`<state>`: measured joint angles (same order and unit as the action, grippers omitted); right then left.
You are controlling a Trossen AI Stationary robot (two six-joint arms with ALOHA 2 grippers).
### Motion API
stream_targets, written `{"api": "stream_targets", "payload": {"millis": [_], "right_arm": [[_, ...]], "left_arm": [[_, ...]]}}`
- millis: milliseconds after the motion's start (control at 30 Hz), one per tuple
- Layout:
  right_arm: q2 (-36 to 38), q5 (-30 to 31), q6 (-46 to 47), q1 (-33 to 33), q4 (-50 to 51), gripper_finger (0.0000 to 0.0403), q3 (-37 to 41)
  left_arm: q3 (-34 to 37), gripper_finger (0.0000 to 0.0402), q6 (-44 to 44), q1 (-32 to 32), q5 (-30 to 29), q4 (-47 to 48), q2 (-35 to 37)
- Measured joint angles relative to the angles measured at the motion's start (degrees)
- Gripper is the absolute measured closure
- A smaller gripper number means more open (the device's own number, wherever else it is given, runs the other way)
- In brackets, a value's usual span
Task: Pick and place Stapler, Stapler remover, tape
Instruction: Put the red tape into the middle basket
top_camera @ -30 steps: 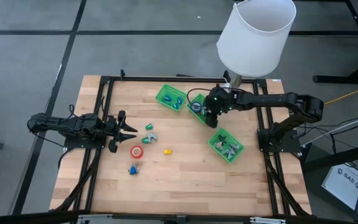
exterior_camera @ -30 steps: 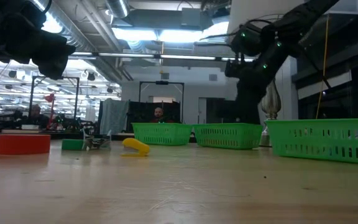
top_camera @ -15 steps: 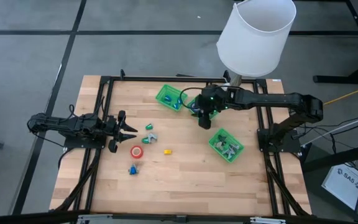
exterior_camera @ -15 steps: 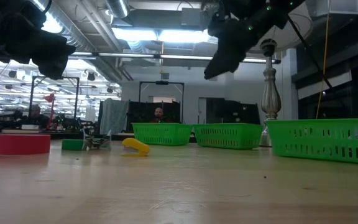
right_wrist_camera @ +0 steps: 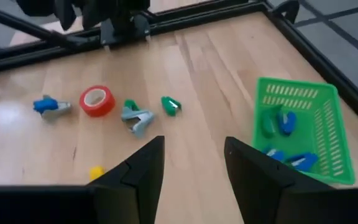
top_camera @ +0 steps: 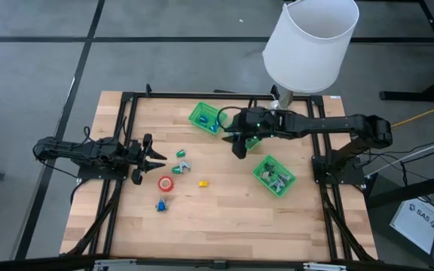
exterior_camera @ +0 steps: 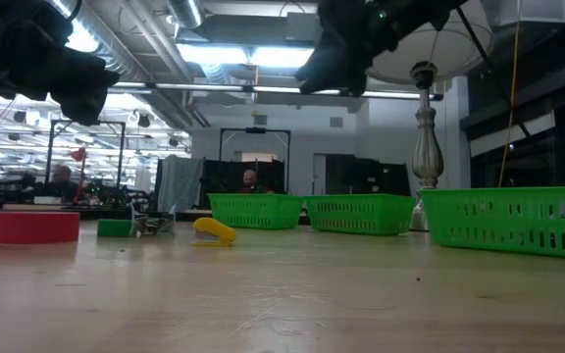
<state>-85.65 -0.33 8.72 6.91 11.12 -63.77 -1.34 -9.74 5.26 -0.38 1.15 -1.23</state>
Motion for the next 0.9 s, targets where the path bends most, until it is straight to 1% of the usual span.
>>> {"api": "stream_targets", "payload": {"millis": [133,200,300,367,533,600,633,700,800,900], "right_arm": [[0.00,0.80,4.64,-3.46,-1.81,0.0230,0.00],[0.00,1.83,6.19,-5.43,-3.12,0.0230,0.00],[0.00,5.03,8.96,-8.75,-6.50,0.0230,0.00],[0.00,7.27,10.45,-10.98,-8.87,0.0230,0.00],[0.00,15.54,10.96,-15.71,-11.09,0.0230,0.00],[0.00,17.74,13.03,-16.92,-11.58,0.0230,0.00],[0.00,18.45,14.23,-17.46,-11.91,0.0230,0.00],[0.00,18.92,16.25,-18.22,-12.09,0.0230,0.00],[0.00,19.19,16.87,-18.95,-12.05,0.0230,0.00],[0.00,22.48,16.98,-19.36,-12.46,0.0230,0.00]], "left_arm": [[0.01,0.0295,0.01,0.00,0.00,0.00,0.00],[0.01,0.0295,3.18,-0.02,-0.02,0.00,0.00],[0.00,0.0295,12.00,-0.11,-0.02,0.00,0.00],[0.00,0.0295,15.46,-0.11,-0.02,0.00,0.00],[0.04,0.0295,16.66,-0.11,-0.12,-0.84,0.00],[0.04,0.0295,14.65,-0.11,-0.06,-2.40,0.02],[0.04,0.0295,12.29,-0.11,0.29,-3.32,0.00],[0.04,0.0295,5.56,-0.11,1.51,-6.04,0.02],[0.04,0.0295,-4.16,-0.11,1.45,-8.74,0.00],[0.04,0.0295,-7.07,-0.11,-0.77,-8.77,0.01]]}}
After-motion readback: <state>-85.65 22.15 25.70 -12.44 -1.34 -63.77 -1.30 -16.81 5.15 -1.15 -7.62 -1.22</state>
